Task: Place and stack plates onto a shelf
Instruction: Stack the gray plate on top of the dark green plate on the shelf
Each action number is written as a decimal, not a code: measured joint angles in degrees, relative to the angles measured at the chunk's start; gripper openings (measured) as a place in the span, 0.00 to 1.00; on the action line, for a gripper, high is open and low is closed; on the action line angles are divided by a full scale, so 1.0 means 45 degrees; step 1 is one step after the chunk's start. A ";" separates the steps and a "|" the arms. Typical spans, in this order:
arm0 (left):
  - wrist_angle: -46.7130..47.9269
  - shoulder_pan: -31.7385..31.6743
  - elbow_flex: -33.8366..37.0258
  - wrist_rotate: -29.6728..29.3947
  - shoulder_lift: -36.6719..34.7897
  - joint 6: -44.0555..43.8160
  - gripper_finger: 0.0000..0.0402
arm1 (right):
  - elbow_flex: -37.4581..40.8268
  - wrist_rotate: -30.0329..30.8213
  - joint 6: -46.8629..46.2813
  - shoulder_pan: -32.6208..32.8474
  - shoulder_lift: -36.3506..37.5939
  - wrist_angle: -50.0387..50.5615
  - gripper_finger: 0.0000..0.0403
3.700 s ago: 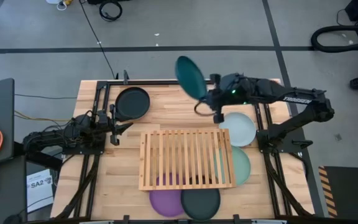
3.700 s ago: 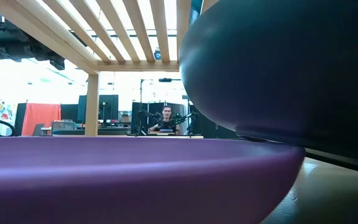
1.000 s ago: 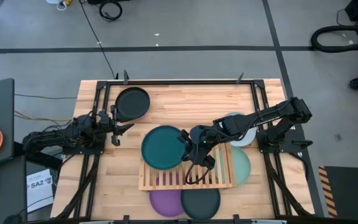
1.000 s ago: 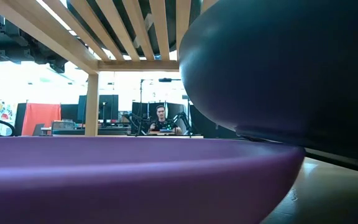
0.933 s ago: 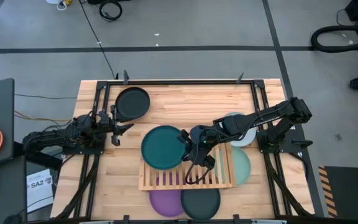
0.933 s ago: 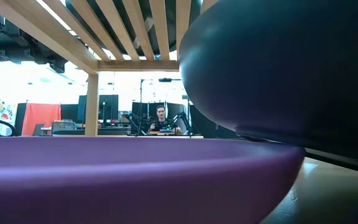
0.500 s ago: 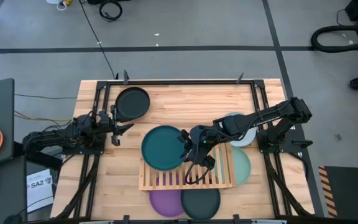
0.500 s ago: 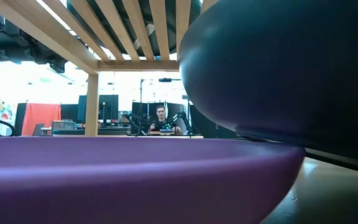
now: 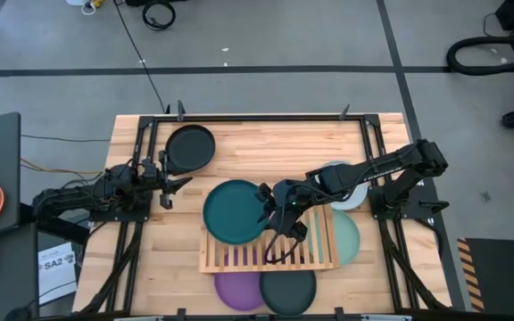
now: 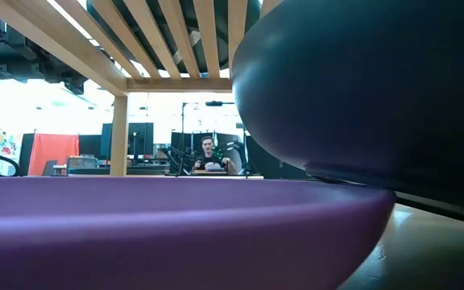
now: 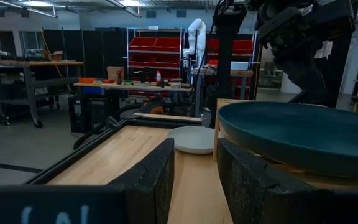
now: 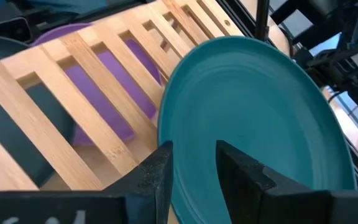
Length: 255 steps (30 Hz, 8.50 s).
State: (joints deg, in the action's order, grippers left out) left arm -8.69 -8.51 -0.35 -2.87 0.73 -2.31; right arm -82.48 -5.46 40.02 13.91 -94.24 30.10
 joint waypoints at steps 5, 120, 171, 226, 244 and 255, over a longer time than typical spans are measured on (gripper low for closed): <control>0.0000 0.0000 -0.0001 -0.0003 0.0000 0.0000 0.31 | 0.0000 0.0329 -0.0002 0.0000 0.0220 0.0070 0.31; 0.0005 0.0000 0.0002 -0.0004 0.0000 -0.0015 0.31 | 0.9190 -0.0361 -0.3593 -1.4756 0.3448 0.3586 0.31; -0.2540 0.0000 0.0003 -0.2002 0.0005 -0.0973 0.31 | 0.9185 0.2126 -0.5299 -1.4671 0.5918 0.3226 0.04; -0.3352 -0.0015 -1.0657 -0.7029 1.4949 0.3681 0.31 | 0.9185 0.8173 -0.7758 -0.8574 0.7110 -1.2891 0.04; -0.3710 -0.0228 -1.2130 -0.7018 1.6869 0.3662 0.31 | 0.9180 0.8902 -0.8283 -0.7123 0.6989 -1.3117 0.04; -0.3958 -0.0219 -1.2130 -0.6931 1.6864 0.3657 0.31 | 0.9180 0.8620 -0.8336 -0.6566 0.6989 -1.3161 0.04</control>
State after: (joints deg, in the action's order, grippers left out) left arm -26.50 -9.50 -54.94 -34.06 76.62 14.15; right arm -41.17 33.33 2.51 -15.64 -62.78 -29.12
